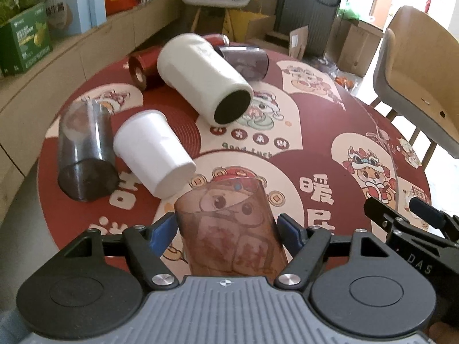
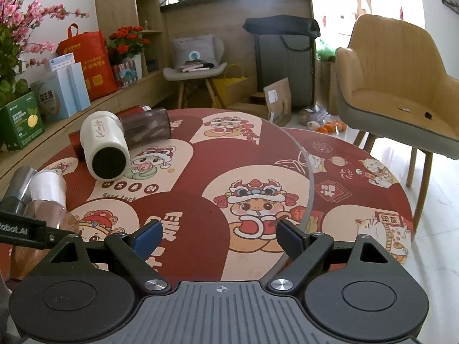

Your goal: Flip cup upright

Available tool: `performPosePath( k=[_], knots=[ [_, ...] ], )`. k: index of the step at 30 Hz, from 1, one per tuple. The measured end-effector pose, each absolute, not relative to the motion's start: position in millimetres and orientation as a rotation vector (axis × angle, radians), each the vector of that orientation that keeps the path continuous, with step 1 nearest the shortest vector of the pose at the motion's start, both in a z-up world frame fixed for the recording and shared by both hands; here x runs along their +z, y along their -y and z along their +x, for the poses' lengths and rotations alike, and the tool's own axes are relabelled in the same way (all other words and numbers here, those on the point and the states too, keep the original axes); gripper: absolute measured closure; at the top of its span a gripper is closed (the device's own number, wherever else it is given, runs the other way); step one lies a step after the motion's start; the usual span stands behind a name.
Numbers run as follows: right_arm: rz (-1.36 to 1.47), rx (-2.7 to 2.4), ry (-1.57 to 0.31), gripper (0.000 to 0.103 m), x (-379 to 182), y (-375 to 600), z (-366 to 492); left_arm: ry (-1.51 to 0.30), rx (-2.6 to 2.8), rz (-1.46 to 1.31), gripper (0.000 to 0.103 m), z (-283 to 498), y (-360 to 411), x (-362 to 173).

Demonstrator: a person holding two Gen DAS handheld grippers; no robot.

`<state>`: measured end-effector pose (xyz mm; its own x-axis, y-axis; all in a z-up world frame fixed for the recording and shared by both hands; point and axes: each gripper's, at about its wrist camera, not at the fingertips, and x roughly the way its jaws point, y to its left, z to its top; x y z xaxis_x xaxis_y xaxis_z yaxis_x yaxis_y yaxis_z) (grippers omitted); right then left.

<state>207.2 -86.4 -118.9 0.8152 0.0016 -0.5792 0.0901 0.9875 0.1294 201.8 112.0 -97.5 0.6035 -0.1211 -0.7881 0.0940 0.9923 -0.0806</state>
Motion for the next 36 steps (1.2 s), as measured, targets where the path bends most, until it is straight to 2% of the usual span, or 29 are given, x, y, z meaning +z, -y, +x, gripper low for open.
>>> performPosePath(
  k=[21, 27, 36],
  knots=[
    [0.149, -0.042, -0.622, 0.019, -121, 84, 209, -0.594, -0.13, 0.186, 0.027, 168, -103, -91],
    [0.15, -0.044, -0.622, 0.019, -121, 84, 209, -0.594, -0.123, 0.185, 0.031, 163, -108, -99],
    [0.145, -0.021, -0.624, 0.019, -122, 79, 209, -0.638, -0.134, 0.165, 0.032, 166, -111, -107]
  ],
)
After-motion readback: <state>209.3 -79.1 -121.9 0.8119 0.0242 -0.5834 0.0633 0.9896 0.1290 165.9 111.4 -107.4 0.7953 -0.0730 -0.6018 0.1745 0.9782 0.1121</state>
